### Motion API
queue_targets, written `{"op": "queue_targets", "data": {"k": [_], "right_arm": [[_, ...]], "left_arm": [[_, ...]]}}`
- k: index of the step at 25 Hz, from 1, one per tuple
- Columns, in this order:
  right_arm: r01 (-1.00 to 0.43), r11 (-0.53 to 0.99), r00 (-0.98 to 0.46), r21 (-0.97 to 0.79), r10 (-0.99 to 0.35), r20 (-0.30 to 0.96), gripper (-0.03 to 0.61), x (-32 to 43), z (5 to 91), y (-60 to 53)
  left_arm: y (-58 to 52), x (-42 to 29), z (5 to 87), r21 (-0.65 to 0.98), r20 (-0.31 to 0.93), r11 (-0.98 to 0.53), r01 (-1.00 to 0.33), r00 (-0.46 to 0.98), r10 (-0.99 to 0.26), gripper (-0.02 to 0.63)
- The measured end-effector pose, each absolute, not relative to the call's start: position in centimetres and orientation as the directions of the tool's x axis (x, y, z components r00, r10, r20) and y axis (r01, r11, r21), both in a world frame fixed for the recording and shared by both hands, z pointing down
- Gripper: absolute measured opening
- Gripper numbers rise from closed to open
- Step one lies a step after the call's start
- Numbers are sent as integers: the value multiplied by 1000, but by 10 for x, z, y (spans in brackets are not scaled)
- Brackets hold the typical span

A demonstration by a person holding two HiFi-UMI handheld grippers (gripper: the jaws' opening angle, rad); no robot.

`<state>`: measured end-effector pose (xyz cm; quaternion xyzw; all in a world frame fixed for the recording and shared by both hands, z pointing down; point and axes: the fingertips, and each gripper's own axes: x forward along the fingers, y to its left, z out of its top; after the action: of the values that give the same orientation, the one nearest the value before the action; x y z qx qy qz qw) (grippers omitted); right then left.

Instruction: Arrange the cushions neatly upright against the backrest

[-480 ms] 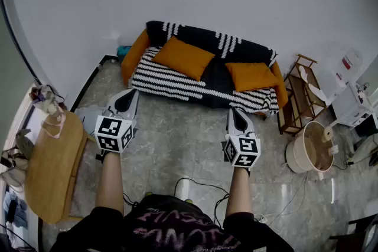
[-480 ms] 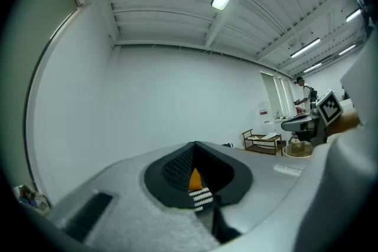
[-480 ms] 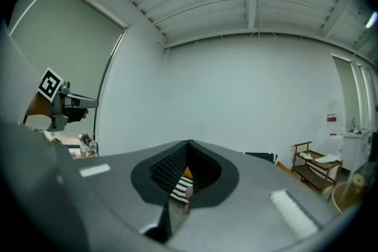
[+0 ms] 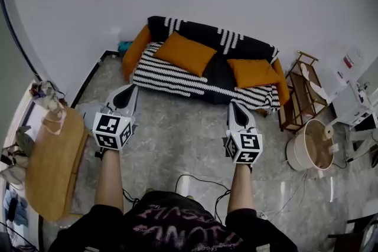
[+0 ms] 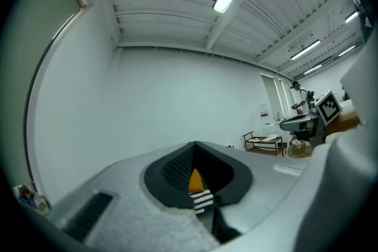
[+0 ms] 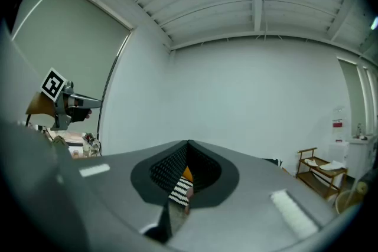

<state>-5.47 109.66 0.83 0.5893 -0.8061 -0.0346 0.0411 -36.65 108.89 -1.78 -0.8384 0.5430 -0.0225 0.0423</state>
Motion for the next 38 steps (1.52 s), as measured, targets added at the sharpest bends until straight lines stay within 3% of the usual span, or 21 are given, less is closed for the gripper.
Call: {"op": "queue_targets", "data": {"k": [25, 38], "right_arm": [[-966, 253, -251, 51, -967, 37, 14, -120, 22, 1081], [-957, 286, -282, 49, -957, 70, 14, -113, 46, 976]], "left_arm": [[1054, -435, 2, -56, -1, -468, -882, 469, -883, 8], [955, -417, 30, -69, 40, -485, -872, 483, -874, 8]]}}
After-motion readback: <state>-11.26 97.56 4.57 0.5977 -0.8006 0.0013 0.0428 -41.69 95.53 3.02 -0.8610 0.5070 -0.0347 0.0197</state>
